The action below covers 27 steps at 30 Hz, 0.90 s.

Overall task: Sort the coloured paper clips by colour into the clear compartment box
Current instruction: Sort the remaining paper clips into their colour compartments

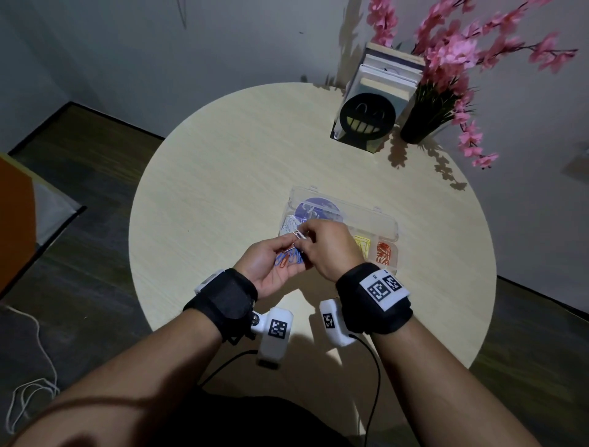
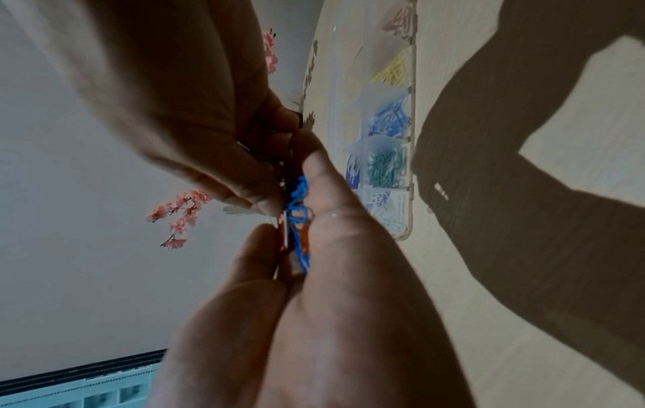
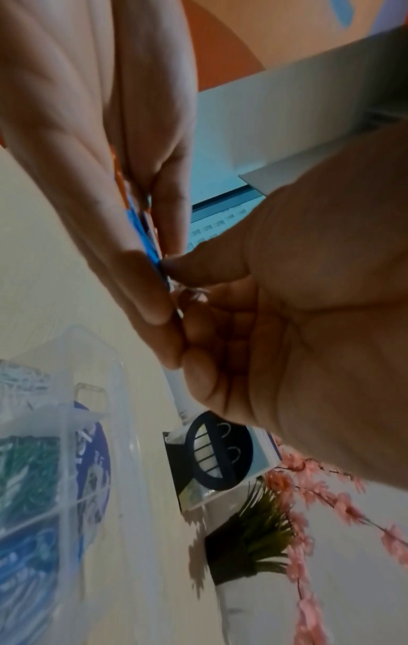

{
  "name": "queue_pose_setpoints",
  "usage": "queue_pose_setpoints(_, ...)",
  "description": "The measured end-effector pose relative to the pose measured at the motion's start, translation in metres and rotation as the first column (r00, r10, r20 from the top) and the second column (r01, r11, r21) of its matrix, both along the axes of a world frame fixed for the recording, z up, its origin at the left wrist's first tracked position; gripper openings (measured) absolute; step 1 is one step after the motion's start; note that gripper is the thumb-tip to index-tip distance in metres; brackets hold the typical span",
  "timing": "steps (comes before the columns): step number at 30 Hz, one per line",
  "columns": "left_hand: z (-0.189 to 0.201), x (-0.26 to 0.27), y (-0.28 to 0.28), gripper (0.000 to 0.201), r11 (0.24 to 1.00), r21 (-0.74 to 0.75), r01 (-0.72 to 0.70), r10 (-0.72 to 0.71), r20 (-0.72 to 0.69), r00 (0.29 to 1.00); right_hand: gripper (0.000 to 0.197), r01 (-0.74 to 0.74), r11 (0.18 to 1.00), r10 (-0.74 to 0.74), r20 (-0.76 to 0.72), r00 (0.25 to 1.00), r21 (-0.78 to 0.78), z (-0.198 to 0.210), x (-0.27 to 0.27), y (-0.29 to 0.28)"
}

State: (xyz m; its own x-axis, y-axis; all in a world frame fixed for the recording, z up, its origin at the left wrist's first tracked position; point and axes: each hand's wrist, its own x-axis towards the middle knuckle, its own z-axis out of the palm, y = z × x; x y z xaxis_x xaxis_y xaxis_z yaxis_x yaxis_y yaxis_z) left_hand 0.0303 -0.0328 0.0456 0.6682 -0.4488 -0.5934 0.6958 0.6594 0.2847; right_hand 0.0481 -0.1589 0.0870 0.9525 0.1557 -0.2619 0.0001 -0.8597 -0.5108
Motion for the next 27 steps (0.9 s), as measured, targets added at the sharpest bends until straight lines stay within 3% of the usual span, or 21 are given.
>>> queue_pose_setpoints(5, -0.001, 0.0, 0.004, 0.032, 0.999, 0.041, 0.028, -0.029, 0.035, 0.999, 0.016, -0.017, 0.999, 0.011, -0.122, 0.992, -0.048, -0.002, 0.002, 0.005)
queue_pose_setpoints(9, -0.004, 0.0, 0.004, 0.035, 1.0, 0.011, 0.016, -0.017, 0.026, 1.0, 0.003, 0.013, 1.0, -0.01, -0.144, 0.99, 0.02, 0.001, 0.003, 0.003)
queue_pose_setpoints(20, -0.004, 0.003, 0.004, 0.036, 1.0, 0.007, -0.02, 0.02, -0.003, 1.0, 0.019, 0.051, 0.979, -0.028, -0.116, 0.993, 0.198, 0.007, 0.004, -0.003)
queue_pose_setpoints(23, -0.007, 0.004, 0.005, 0.032, 0.998, 0.045, -0.039, 0.039, -0.017, 0.999, 0.028, 0.093, 0.965, -0.073, -0.089, 0.993, 0.246, 0.006, 0.005, -0.003)
queue_pose_setpoints(27, -0.011, 0.002, 0.012, 0.038, 0.994, 0.077, -0.079, 0.081, -0.016, 0.997, 0.026, 0.193, 0.935, -0.181, -0.067, 0.981, 0.299, 0.008, 0.012, -0.005)
